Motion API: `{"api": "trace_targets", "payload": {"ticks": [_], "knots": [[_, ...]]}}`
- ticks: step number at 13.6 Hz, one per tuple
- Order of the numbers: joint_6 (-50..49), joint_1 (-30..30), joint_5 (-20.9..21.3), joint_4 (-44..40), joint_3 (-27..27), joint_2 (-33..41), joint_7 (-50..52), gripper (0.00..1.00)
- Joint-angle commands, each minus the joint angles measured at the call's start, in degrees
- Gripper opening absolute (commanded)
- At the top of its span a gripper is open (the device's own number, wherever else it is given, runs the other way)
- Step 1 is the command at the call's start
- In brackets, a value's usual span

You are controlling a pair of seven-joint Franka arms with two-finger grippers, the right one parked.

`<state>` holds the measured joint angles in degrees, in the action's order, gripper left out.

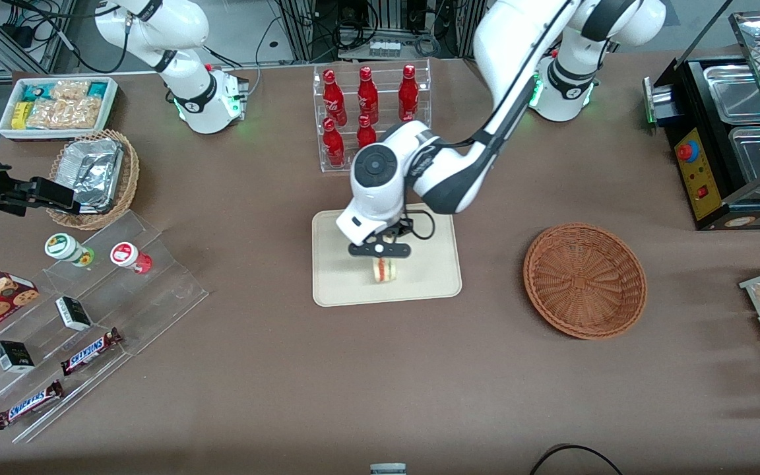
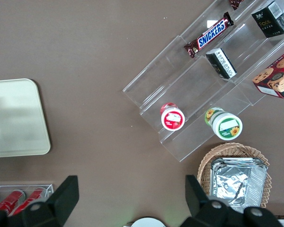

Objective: Place sandwich from basket to tray
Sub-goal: 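Lower the sandwich onto the tray and open the left gripper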

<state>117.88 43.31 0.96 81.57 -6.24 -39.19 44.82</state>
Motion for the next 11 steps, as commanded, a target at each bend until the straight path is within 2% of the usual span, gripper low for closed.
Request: {"api": "trace_targets", "payload": {"ticks": [1,10,11], "knots": [[0.5,2.5,0.6,-2.3,0.9,-3.6,1.4,0.0],[0.7,2.7,0.9,0.0,1.3,-4.9,4.1,0.0],[0.7,2.7,0.9,0.0,1.3,-5.0,4.1,0.19]]}}
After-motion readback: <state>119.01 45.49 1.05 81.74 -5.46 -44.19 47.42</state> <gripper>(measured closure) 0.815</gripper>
